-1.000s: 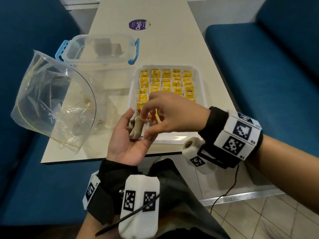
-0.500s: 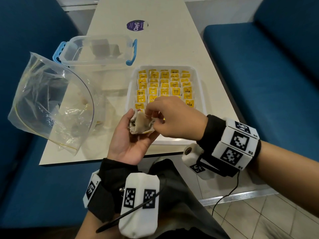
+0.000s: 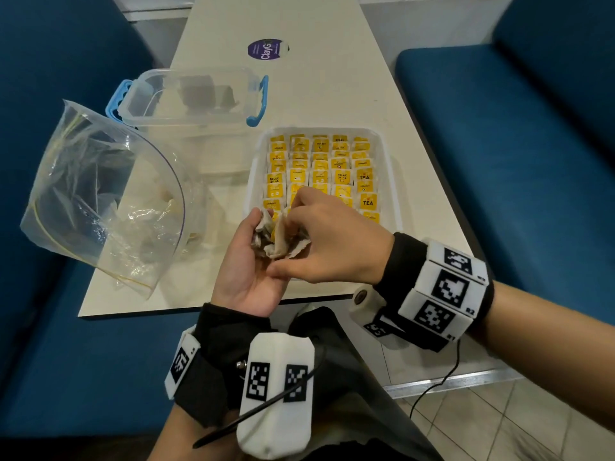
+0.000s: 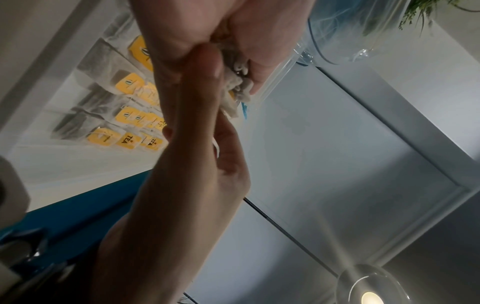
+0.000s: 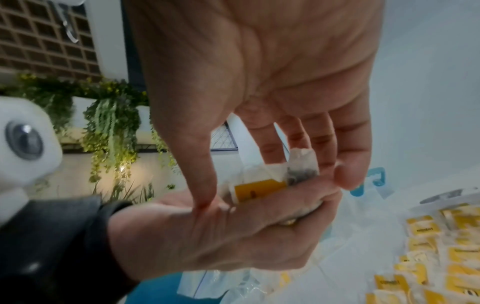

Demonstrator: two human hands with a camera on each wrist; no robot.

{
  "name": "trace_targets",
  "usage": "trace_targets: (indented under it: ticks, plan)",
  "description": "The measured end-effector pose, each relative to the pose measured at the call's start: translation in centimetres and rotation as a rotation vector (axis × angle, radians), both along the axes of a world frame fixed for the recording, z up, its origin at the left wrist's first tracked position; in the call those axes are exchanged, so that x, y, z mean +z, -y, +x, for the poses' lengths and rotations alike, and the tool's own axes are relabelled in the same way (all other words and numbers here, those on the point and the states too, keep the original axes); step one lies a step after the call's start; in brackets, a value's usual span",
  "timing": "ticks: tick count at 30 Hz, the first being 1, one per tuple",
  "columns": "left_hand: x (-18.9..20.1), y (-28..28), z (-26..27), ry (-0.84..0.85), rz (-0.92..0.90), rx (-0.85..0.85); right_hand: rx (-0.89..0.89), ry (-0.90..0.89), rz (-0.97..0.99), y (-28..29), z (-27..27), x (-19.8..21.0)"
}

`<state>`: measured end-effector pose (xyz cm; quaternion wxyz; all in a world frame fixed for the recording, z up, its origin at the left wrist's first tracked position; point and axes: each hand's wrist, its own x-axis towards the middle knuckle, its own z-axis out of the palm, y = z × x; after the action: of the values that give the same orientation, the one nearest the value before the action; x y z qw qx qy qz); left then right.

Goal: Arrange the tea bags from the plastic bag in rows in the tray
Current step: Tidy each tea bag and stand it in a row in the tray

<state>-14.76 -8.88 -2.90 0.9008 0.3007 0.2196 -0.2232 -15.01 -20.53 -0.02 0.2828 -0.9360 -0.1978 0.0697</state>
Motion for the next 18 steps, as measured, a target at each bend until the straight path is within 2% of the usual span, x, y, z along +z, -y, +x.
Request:
trace_targets:
  ticks: [5,11,15,18]
  plan:
    - [-0.17,-0.06,-0.11,0.013,-0.031,0.036,-0.059,0.040,-0.054,-0.36,-0.13,-0.72]
    - [-0.28,-0.42,-0.09,0.032,-0.034,0.053,-0.108,0.025,0.097,-0.21,-0.13,-1.01]
    - [-0.59,-0.68,0.08,0.034,-0.027,0.048,-0.058,0.034,0.167,-0.38,-0.47,-1.09]
    - [-0.80,-0.87,0.12,0.037,-0.023,0.025,-0.008,0.085,0.089,-0.46,-0.75,-0.97]
